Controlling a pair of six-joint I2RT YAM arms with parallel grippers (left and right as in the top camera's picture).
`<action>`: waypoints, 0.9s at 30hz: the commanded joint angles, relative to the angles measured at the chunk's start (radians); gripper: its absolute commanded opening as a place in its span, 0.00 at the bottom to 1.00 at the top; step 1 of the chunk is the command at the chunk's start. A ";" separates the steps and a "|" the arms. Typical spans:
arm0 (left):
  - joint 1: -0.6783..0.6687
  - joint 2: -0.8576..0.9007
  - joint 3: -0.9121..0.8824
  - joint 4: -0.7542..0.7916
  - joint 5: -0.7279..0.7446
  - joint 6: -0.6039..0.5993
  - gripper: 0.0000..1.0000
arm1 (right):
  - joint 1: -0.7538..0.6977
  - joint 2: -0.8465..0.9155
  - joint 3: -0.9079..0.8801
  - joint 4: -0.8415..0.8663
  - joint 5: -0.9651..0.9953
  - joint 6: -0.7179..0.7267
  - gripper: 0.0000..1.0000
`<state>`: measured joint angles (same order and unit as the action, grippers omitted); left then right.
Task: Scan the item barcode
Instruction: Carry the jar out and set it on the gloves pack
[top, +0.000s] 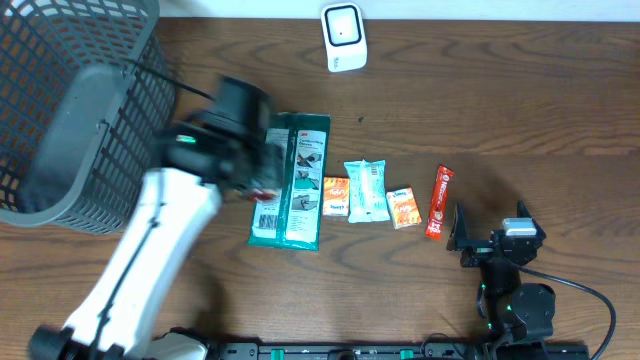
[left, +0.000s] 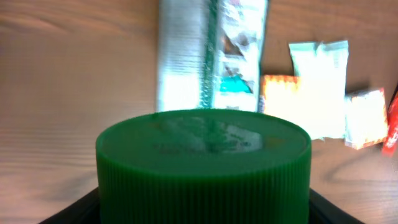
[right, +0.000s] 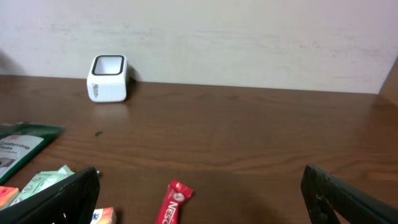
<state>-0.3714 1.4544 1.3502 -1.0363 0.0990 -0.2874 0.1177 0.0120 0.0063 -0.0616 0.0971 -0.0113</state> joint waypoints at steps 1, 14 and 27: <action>-0.098 0.047 -0.125 0.091 -0.037 -0.097 0.60 | -0.006 -0.005 -0.001 -0.003 -0.001 -0.005 0.99; -0.198 0.347 -0.168 0.333 -0.100 -0.167 0.60 | -0.006 -0.005 -0.001 -0.003 -0.001 -0.005 0.99; -0.203 0.360 -0.168 0.362 -0.081 -0.167 0.82 | -0.006 -0.005 -0.001 -0.003 -0.001 -0.005 0.99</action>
<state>-0.5716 1.8206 1.1740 -0.6724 0.0212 -0.4496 0.1177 0.0120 0.0063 -0.0620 0.0971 -0.0113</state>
